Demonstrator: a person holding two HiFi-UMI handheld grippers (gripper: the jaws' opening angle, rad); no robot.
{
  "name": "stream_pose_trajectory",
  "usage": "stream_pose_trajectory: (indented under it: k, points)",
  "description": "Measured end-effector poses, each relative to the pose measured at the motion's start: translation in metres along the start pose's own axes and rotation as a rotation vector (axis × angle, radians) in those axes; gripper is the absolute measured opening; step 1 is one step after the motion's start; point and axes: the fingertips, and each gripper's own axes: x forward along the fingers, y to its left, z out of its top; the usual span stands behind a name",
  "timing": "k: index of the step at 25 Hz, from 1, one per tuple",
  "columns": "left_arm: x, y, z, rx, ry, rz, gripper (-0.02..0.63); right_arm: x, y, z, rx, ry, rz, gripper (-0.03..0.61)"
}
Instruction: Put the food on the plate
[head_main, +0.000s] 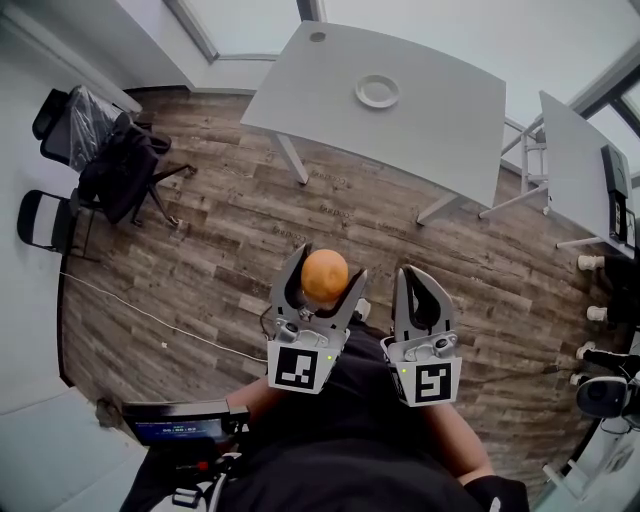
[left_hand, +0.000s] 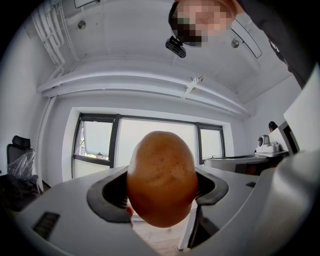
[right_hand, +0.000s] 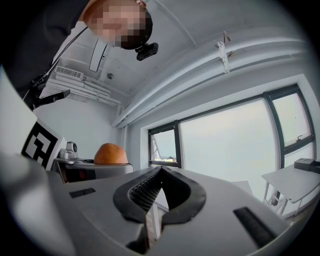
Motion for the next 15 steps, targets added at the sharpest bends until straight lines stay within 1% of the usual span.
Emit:
stream_pose_trajectory:
  k: [4, 9, 11, 15]
  points:
    - [-0.003, -0.002, -0.005, -0.009, 0.012, 0.007, 0.339, -0.008, -0.001, -0.004, 0.014, 0.004, 0.005, -0.003]
    - [-0.005, 0.012, -0.004, 0.007, 0.03, 0.059, 0.339, -0.009, -0.009, -0.012, 0.054, 0.004, -0.009, -0.003]
    - [-0.005, 0.015, -0.001, -0.001, 0.024, 0.057, 0.339, -0.009, -0.008, -0.014, 0.063, 0.0, -0.003, -0.003]
    - [0.004, 0.013, -0.002, -0.003, 0.027, 0.036, 0.339, -0.007, -0.012, -0.015, 0.059, 0.0, -0.021, -0.003]
